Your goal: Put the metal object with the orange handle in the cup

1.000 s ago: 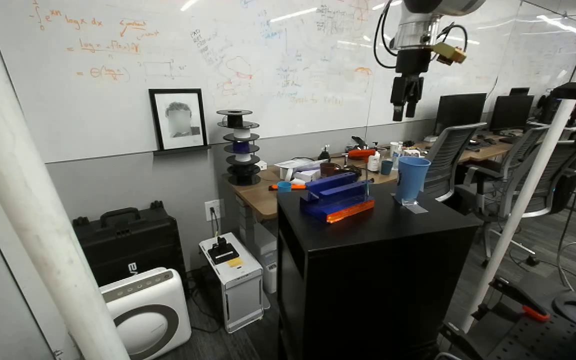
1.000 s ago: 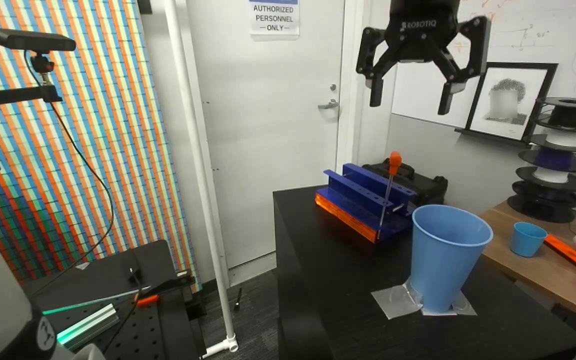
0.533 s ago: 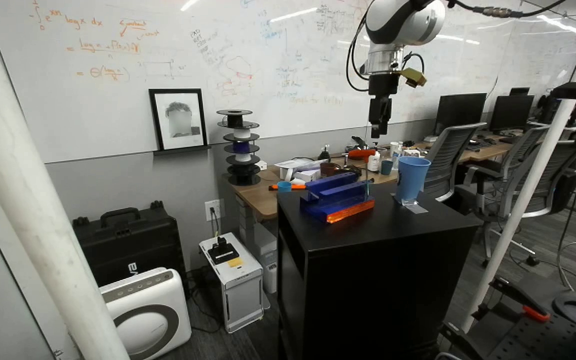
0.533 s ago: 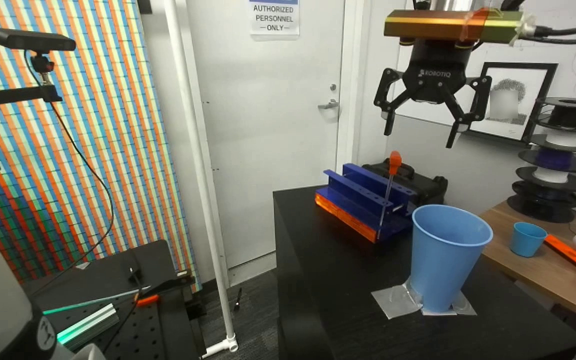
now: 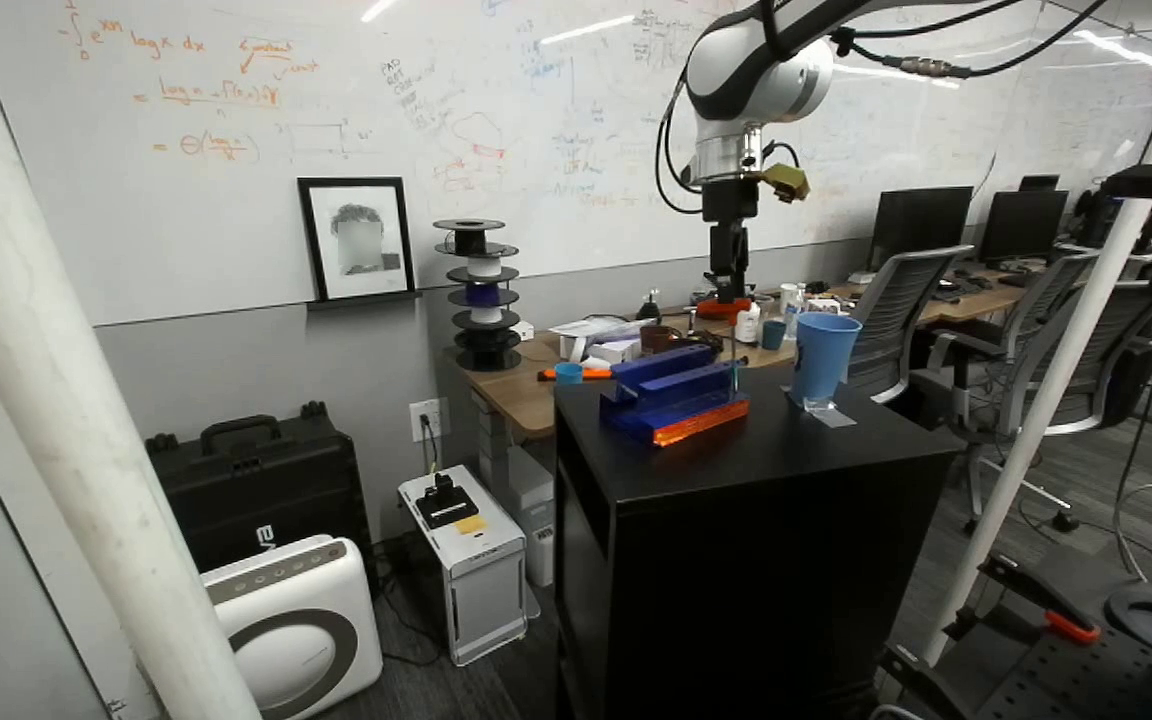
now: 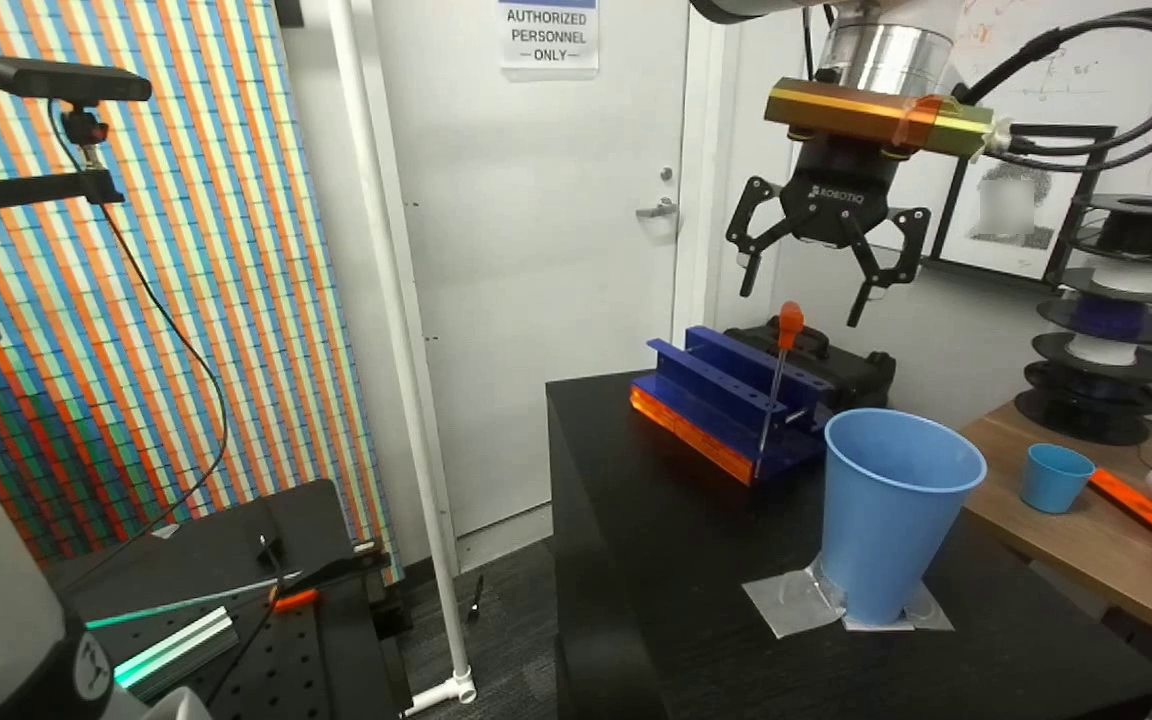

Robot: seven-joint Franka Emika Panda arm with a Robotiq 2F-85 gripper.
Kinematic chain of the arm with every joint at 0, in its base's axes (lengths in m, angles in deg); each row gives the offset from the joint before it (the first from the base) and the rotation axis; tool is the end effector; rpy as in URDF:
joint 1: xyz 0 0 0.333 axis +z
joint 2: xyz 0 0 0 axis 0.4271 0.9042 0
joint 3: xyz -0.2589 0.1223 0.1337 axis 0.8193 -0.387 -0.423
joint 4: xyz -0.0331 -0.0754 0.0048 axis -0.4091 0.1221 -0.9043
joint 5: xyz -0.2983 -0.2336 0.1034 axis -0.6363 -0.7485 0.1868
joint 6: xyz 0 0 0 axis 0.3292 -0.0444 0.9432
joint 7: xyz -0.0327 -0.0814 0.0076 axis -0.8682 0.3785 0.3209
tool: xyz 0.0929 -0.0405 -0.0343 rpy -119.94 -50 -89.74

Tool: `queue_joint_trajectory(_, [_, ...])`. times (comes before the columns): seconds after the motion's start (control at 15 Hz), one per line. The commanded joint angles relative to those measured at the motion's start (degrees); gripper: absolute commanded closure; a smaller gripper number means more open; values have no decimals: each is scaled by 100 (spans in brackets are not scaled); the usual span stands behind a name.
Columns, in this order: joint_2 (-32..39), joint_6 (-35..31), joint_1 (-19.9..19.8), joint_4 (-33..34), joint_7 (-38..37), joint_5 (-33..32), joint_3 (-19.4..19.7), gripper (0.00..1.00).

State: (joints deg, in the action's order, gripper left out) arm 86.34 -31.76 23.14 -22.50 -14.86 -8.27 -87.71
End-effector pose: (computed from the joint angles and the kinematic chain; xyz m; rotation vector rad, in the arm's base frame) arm 0.6348 -0.0119 0.3804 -2.9373 -0.8874 0.3465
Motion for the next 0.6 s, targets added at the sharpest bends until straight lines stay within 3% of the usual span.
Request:
queue_joint_trajectory(0.0, [246,298,51,369,43,-182,-147,25])
queue_joint_trajectory(0.13, [282,393,79,396,31,-308,-176,34])
queue_joint_trajectory(0.53, [162,462,105,332,-9,-903,-135,82])
